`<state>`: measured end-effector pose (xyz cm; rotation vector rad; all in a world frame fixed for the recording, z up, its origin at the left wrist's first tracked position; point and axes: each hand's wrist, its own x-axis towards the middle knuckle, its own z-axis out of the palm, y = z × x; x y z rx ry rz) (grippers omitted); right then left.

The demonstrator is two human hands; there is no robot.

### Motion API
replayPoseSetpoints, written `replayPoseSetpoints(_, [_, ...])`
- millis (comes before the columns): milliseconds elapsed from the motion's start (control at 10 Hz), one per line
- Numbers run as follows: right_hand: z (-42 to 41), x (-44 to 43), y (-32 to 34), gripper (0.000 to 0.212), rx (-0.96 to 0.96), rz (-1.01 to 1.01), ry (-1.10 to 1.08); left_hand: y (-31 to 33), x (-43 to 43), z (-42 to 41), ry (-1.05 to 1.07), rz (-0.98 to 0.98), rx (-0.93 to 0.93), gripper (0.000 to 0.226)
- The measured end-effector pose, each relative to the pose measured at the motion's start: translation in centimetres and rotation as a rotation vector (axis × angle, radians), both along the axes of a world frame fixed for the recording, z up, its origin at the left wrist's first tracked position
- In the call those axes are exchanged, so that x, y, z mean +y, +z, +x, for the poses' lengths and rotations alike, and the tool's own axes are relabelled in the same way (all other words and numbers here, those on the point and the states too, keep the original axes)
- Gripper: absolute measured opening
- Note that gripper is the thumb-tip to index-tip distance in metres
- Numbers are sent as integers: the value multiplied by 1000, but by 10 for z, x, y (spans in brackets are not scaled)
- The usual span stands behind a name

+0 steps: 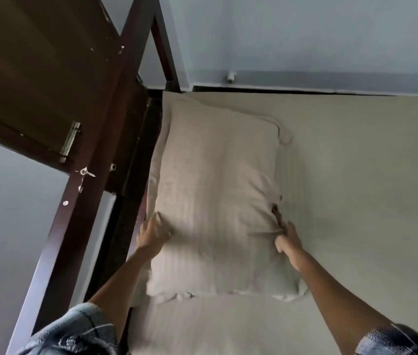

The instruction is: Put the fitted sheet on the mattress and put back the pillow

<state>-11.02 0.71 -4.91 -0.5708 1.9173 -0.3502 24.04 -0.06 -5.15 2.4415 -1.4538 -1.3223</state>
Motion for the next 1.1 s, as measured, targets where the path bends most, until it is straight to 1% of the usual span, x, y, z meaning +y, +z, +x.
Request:
replayPoseSetpoints(100, [11,15,2,32,-183,48,36,0,6,-13,235,132,87,79])
replayPoseSetpoints(200, [19,18,11,15,-293,38,-41,9,8,-16,221,47,-48,56])
replayPoseSetpoints(300, [8,26,14,47,-307,277,42,29,9,-10,115,-93,-288,47])
replayPoseSetpoints(400, [2,35,5,64,-92,331,305,36,10,-4,83,57,-322,56])
replayPoseSetpoints(500, [17,31,3,84,327,20,496,31,14,-19,-89,-158,-441,63])
replayPoseSetpoints(600, [53,32,10,93,574,-375,672,24,25,-52,-461,-439,-447,60])
replayPoseSetpoints(700, [81,35,11,99,510,-326,957,7,49,-75,-767,-299,-339,67])
replayPoseSetpoints(800, [85,25,6,83,252,-29,994,3,46,-85,-764,-114,-363,70])
replayPoseSetpoints(900, [82,12,21,67,258,-99,930,23,30,-103,-640,-113,-373,63])
replayPoseSetpoints(1000, [68,13,38,47,319,-235,869,48,33,-121,-455,-302,-302,54])
replayPoseSetpoints(1100, [59,38,42,28,190,-194,842,50,52,-135,-446,-262,-127,40])
